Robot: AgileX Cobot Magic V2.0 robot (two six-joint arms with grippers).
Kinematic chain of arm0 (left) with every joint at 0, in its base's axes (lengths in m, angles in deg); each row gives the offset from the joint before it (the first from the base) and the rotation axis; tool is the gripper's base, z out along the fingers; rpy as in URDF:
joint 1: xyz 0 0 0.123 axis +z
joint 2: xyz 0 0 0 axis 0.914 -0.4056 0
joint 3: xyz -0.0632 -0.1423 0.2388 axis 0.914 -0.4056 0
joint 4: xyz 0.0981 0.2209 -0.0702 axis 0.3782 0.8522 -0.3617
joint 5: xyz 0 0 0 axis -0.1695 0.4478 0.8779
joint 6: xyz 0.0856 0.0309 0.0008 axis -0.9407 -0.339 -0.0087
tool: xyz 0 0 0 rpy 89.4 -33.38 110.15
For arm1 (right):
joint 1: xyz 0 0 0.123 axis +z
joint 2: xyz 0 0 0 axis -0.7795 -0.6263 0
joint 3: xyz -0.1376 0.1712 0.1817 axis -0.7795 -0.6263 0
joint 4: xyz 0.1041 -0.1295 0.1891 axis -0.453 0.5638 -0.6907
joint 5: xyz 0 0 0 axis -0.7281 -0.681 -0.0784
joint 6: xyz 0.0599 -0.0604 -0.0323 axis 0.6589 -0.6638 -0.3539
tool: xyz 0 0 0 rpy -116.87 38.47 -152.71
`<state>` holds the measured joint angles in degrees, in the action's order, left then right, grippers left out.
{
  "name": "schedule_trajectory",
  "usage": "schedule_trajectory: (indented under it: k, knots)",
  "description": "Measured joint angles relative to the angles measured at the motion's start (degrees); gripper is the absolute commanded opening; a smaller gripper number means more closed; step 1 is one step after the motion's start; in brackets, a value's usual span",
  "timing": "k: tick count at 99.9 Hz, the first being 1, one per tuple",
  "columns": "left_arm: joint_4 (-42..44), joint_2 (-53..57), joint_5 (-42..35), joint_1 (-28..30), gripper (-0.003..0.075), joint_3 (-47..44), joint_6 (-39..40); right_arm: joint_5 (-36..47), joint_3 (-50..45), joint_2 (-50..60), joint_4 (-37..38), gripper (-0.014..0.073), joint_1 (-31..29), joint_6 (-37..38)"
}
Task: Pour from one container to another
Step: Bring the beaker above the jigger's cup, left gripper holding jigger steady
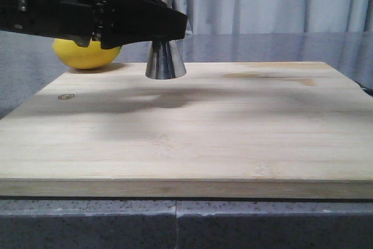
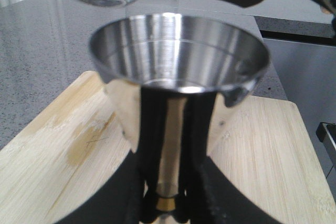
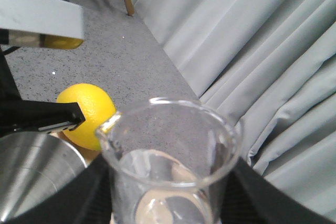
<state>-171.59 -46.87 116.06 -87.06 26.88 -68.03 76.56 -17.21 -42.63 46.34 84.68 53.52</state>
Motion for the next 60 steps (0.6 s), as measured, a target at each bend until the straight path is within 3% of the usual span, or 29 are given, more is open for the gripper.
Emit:
schedule_trajectory:
  k: [60]
  knots:
    - [0.20, 0.00, 0.00, 0.00, -0.0019, 0.00, 0.00, -1.27, 3.21, -0.09, 4.99, 0.0184, 0.10, 0.00]
